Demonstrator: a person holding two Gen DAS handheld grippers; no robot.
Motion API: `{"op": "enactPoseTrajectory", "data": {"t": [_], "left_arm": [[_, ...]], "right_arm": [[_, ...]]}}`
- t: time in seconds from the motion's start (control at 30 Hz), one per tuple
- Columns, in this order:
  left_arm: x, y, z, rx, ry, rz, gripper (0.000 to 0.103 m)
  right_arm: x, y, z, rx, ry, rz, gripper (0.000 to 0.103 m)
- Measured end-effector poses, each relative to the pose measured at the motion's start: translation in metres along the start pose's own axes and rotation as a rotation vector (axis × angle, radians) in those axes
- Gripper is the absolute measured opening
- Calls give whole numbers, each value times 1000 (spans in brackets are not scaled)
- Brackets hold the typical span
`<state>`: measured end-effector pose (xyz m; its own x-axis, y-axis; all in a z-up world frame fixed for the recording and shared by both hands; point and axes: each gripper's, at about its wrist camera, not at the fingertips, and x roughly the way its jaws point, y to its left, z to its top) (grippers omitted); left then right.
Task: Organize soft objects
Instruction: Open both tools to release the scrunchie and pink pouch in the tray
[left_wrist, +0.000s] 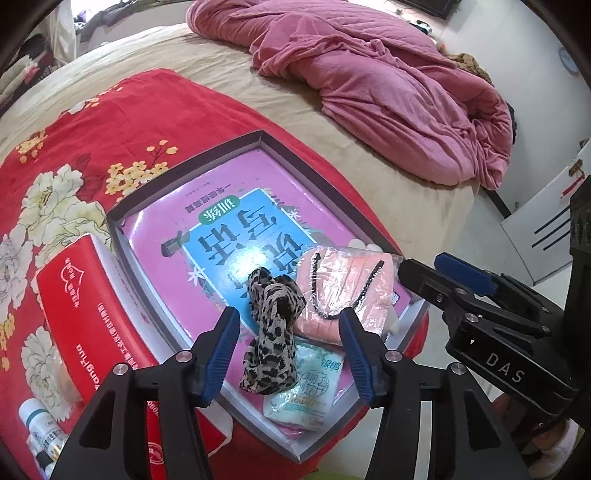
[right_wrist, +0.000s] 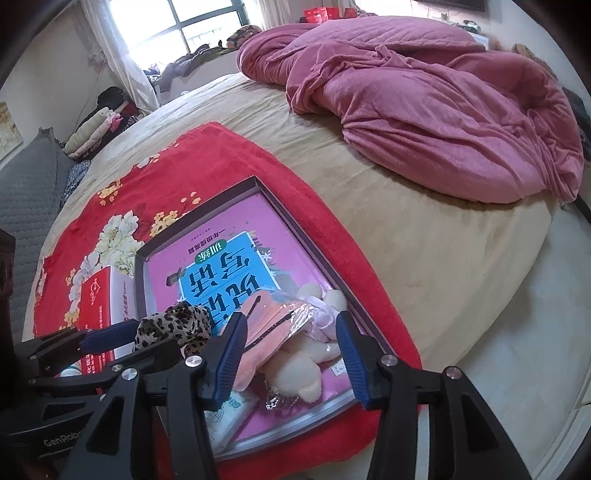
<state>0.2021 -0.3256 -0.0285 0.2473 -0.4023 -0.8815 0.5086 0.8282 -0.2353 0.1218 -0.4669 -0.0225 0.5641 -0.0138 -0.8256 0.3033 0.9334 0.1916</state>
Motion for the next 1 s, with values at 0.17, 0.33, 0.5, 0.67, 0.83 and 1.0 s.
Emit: {"op": "enactPoseTrajectory", "data": {"t": [0.17,0.33,0.5,0.67,0.83,1.0], "left_arm": [[-11,2,-2,2,-26,1,68],[-24,2,-2,-4,-56,-4,71],[-39,2,-4,-5,-82,8,72],[-55,6,-9,-11,-109,20,78],[-71,9,-15,-21,-133,35,78],[-87,12,-22,-28,-154,58,79]], "right_arm": [[-5,1,0,1,-6,-9,52],[-13,4,1,-10,-24,-14,56],[-21,6,1,-11,-36,-13,57],[-28,10,0,-23,-51,-18,57],[-36,16,-2,-35,-61,-20,61],[-42,23,-4,-49,-70,-23,63]]}}
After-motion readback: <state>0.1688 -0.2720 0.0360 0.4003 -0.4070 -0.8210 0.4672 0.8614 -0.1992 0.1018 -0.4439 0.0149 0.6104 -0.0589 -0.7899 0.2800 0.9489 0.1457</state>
